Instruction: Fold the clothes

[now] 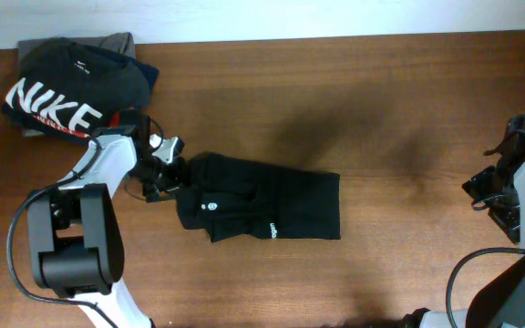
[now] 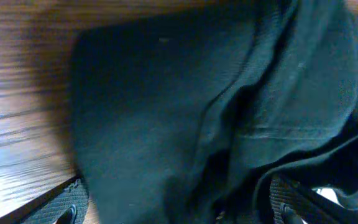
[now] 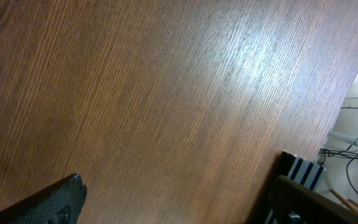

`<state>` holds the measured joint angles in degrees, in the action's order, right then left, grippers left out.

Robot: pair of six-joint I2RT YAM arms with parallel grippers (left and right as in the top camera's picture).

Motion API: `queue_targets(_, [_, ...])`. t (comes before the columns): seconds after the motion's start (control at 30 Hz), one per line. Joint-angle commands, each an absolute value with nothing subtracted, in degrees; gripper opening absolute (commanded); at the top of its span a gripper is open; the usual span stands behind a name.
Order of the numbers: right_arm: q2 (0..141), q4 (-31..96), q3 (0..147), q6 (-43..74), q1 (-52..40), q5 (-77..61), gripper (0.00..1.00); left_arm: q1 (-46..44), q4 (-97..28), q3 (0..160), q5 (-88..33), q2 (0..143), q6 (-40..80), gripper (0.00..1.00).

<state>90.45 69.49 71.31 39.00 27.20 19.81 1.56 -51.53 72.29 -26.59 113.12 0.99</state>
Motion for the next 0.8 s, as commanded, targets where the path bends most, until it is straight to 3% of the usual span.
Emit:
queue_targets(0.0, [89.38, 69.36, 72.31, 39.92, 27.44, 19.90, 0.99, -1.78, -51.03, 70.37, -27.70, 117.54, -0.97, 0.93])
queue_targets(0.23, [89.38, 69.36, 72.31, 39.92, 27.44, 19.90, 0.99, -4.69, -50.65, 70.37, -27.62, 117.54, -0.89, 0.93])
queue_targets(0.3, [89.38, 69.36, 72.31, 39.92, 27.44, 19.90, 0.99, -4.69, -50.35, 70.37, -27.64, 117.54, -0.89, 0.89])
queue_targets(0.43, [89.38, 69.36, 72.31, 39.92, 27.44, 19.90, 0.99, -4.75, -49.84, 70.37, -27.64, 117.54, -0.86, 0.67])
queue_targets(0.63, [89.38, 69.36, 72.31, 39.92, 27.44, 19.90, 0.99, -4.71, -50.00, 70.41, -27.07, 117.54, -0.62, 0.03])
queue_targets(0.77, [89.38, 69.36, 72.31, 39.92, 27.44, 19.90, 0.99, -4.71, -52.40, 71.40, -21.61, 117.49, 2.61, 0.00])
